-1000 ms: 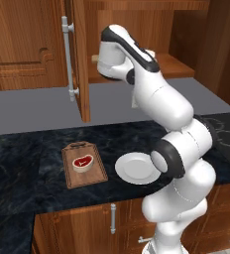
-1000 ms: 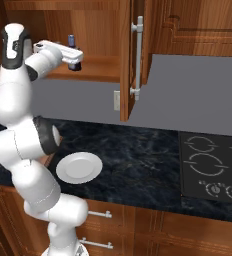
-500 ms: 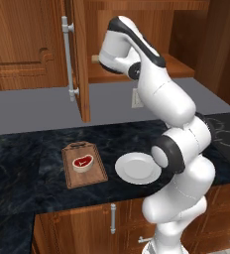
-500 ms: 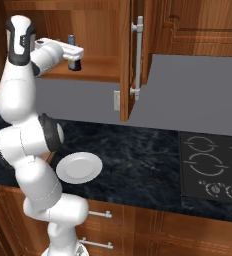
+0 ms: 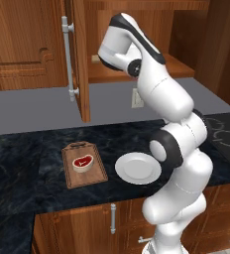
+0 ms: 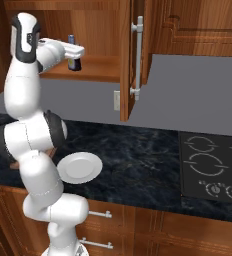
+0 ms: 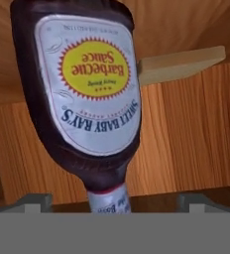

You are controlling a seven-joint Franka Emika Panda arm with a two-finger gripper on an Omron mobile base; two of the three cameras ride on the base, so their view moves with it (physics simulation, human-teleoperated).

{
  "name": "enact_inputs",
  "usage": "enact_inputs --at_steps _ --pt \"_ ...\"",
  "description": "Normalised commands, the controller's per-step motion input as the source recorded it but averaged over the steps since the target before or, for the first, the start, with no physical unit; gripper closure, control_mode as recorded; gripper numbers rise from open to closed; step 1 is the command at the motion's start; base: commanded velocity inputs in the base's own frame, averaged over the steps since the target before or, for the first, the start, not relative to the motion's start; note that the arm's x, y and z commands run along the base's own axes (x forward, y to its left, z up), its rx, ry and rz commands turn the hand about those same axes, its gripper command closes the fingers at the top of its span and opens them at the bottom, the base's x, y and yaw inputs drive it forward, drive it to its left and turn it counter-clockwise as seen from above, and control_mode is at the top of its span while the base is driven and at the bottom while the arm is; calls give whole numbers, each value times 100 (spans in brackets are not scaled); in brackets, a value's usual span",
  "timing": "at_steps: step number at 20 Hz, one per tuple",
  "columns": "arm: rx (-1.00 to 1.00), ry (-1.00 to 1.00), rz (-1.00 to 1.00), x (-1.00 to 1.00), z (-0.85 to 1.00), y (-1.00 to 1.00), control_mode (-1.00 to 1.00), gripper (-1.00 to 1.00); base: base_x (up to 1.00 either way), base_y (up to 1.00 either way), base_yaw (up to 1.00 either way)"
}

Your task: Pick the steak from the plate and place it on the cutting board. Then pick the condiment bottle from the cabinet and place it next to the cutting board.

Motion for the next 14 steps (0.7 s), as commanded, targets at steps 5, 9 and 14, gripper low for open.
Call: enact_inputs --at_steps 5,9,14 --pt "-3 1 -1 17 -4 11 -100 -100 0 0 0" --pt "-4 1 -3 16 -4 11 -100 100 0 0 0" --pt "-2 0 -4 8 -1 5 -100 100 0 0 0"
